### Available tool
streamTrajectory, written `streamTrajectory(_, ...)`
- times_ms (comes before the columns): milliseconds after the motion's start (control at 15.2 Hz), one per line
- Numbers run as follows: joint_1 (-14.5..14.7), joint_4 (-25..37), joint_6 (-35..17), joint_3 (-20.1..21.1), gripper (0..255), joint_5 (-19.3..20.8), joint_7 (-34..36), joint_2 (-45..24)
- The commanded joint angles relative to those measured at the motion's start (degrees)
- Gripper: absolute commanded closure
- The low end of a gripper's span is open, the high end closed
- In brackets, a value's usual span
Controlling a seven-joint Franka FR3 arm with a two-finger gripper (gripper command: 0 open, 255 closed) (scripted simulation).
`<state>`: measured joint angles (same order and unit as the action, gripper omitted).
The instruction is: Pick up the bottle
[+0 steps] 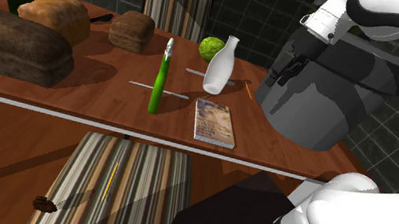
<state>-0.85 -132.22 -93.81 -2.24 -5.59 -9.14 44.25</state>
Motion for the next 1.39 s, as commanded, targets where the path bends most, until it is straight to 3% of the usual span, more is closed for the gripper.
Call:
streamTrajectory(0,0.0,0.0,0.0,0.0,0,0.0,0.0,0.0)
streamTrajectory(726,0.3,21.8,-3.2,-2.5,0,2.2,-5.3,-25.2)
streamTrajectory(1320,-0.1,48.2,1.2,-4.0,0,2.2,-9.1,-47.1)
